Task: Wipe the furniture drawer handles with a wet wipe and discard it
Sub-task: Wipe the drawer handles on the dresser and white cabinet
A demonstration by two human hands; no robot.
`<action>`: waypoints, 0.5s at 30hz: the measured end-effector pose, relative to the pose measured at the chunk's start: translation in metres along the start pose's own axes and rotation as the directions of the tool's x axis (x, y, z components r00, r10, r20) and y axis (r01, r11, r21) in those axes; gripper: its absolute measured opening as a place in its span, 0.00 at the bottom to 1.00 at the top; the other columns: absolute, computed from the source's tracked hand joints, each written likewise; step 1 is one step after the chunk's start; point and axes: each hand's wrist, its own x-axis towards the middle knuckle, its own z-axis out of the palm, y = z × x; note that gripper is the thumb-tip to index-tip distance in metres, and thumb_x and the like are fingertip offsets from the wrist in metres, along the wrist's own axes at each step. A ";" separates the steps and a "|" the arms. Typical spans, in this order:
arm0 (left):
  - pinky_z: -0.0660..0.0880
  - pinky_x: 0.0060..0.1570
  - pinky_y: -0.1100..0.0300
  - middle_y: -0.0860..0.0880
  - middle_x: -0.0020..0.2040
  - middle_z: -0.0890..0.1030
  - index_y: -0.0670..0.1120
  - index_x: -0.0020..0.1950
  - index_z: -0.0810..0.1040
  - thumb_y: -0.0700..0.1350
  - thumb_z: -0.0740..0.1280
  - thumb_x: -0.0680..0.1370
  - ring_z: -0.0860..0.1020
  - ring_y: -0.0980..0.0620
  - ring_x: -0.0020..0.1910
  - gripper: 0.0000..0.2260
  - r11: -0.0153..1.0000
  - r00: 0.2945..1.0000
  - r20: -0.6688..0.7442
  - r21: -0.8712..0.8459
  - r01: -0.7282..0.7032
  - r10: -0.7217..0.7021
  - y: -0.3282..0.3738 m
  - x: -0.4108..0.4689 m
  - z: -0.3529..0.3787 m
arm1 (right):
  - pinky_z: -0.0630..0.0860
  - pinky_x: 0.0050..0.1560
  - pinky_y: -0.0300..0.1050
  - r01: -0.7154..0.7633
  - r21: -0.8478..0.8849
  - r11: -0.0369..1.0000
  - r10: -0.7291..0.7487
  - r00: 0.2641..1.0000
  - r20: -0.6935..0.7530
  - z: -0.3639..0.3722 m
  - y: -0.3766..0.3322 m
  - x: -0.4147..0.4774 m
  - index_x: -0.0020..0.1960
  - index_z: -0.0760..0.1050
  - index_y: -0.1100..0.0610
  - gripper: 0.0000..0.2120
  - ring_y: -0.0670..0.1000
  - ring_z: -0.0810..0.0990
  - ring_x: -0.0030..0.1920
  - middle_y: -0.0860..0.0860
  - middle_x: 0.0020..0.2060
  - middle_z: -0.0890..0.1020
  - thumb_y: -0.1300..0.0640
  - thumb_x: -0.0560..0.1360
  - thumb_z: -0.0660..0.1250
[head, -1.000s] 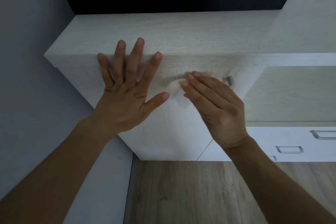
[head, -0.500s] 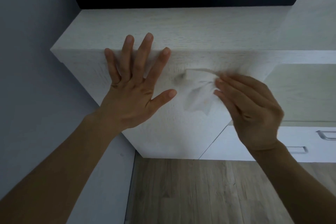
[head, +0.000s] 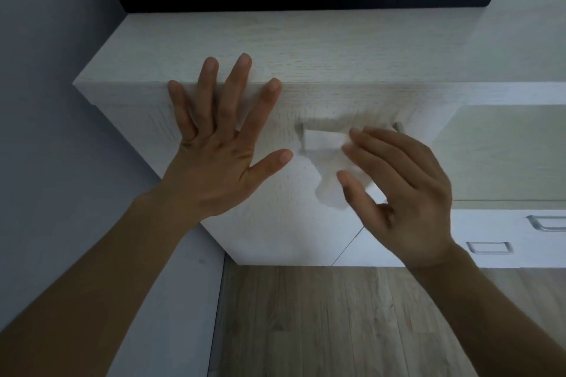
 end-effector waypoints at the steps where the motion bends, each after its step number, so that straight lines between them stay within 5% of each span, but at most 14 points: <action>1: 0.24 0.63 0.46 0.55 0.69 0.23 0.55 0.74 0.31 0.67 0.39 0.78 0.24 0.50 0.68 0.31 1.000 1.000 -0.001 0.000 -0.001 0.001 0.001 0.000 0.000 | 0.75 0.55 0.47 -0.061 0.017 0.998 0.061 0.998 -0.026 0.001 -0.004 0.002 0.51 0.81 0.65 0.16 0.54 0.80 0.51 0.57 0.47 0.84 0.52 0.80 0.63; 4: 0.24 0.63 0.46 0.55 0.70 0.23 0.54 0.74 0.32 0.67 0.39 0.78 0.24 0.50 0.68 0.31 1.000 1.000 -0.004 0.014 -0.001 0.001 0.000 0.000 0.000 | 0.73 0.53 0.44 -0.158 0.039 0.987 0.160 0.985 -0.067 0.013 -0.011 0.004 0.51 0.81 0.63 0.14 0.52 0.78 0.48 0.55 0.44 0.84 0.52 0.79 0.64; 11: 0.25 0.64 0.46 0.54 0.71 0.25 0.53 0.75 0.34 0.67 0.41 0.78 0.25 0.50 0.69 0.32 1.000 1.000 -0.011 0.025 -0.004 0.005 0.000 0.000 -0.001 | 0.77 0.49 0.46 0.031 0.012 0.999 -0.030 0.996 -0.083 0.037 -0.012 0.010 0.49 0.83 0.62 0.07 0.53 0.81 0.47 0.54 0.44 0.85 0.59 0.76 0.69; 15: 0.24 0.64 0.46 0.55 0.71 0.24 0.54 0.75 0.33 0.67 0.41 0.78 0.25 0.50 0.69 0.31 1.000 1.000 -0.011 0.005 -0.002 0.002 0.001 0.000 -0.002 | 0.79 0.48 0.51 0.015 -0.064 0.998 -0.020 0.996 -0.082 0.014 0.009 -0.004 0.50 0.83 0.62 0.06 0.57 0.82 0.47 0.55 0.46 0.84 0.61 0.75 0.71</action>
